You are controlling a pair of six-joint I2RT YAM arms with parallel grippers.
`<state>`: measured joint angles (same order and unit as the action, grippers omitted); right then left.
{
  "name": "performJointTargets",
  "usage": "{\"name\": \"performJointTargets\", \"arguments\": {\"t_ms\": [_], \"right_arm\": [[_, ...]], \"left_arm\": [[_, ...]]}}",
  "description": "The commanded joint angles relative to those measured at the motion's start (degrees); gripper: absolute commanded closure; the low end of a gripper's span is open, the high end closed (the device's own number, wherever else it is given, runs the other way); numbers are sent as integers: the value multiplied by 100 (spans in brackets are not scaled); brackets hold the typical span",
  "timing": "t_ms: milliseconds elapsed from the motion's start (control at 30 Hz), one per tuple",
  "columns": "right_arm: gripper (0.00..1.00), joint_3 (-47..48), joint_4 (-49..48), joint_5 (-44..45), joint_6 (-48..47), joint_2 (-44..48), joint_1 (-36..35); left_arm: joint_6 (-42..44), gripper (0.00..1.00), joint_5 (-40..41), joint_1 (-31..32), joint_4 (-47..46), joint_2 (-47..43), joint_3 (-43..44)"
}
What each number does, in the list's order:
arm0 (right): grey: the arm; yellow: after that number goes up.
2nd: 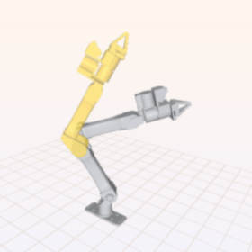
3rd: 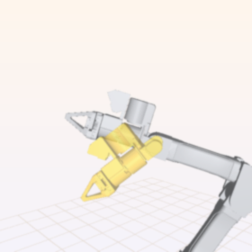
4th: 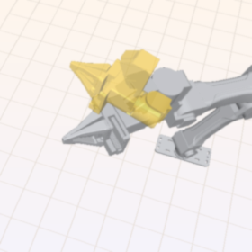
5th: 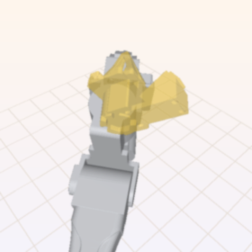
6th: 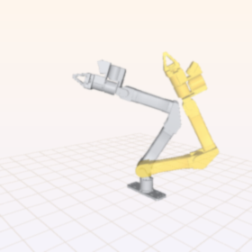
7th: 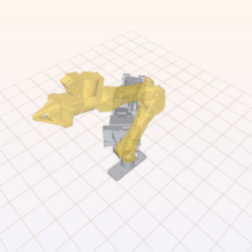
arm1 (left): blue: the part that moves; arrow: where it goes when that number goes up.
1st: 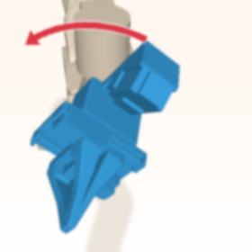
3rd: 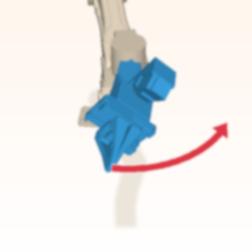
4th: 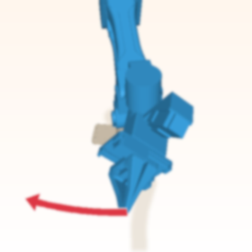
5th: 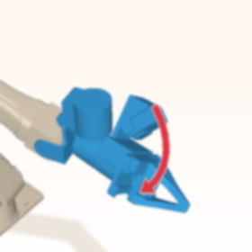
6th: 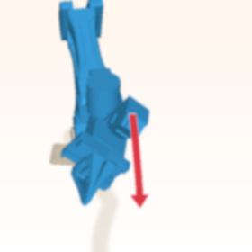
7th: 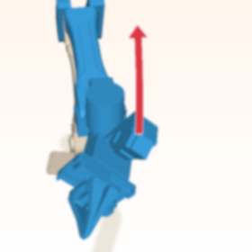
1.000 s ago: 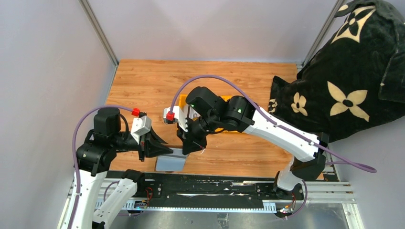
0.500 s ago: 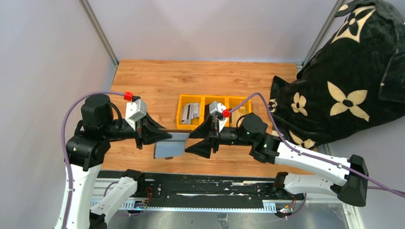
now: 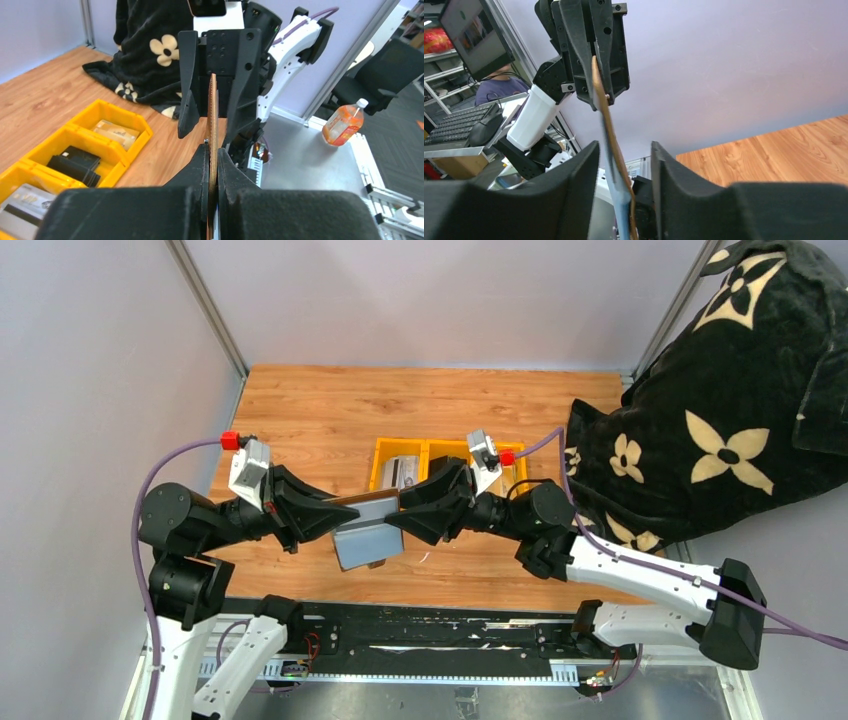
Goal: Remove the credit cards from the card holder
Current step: Remove the credit card from the card holder.
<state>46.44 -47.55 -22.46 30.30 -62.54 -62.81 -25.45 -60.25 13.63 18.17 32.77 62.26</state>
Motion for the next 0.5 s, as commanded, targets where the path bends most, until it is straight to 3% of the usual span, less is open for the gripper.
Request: {"name": "performJointTargets", "arguments": {"t_ms": [0,167,200,267,300,367,400,467], "right_arm": [[58,-69,-705,-107,472,-168,155],[98,2,-1237,-570,1263,-386,379],[100,32,-1272,-748,1431,-412,466],[100,110,-1079,-1100,1762,-387,724],[100,201,-776,-1307,1817,-349,853],[100,555,591,-1742,1326,-182,994],[100,961,1859,-1873,639,-130,987],[100,1492,3385,-2015,-216,-161,942]], "left_arm": [[-844,100,9,13,-784,-14,-18],[-842,100,-30,16,-810,0,-97],[-636,94,-17,7,-584,34,-55],[90,62,16,13,399,160,133],[539,49,51,9,944,254,311],[1343,35,147,15,1793,401,520],[1759,32,37,9,2250,488,616],[2255,31,-298,8,2637,573,656]]}}
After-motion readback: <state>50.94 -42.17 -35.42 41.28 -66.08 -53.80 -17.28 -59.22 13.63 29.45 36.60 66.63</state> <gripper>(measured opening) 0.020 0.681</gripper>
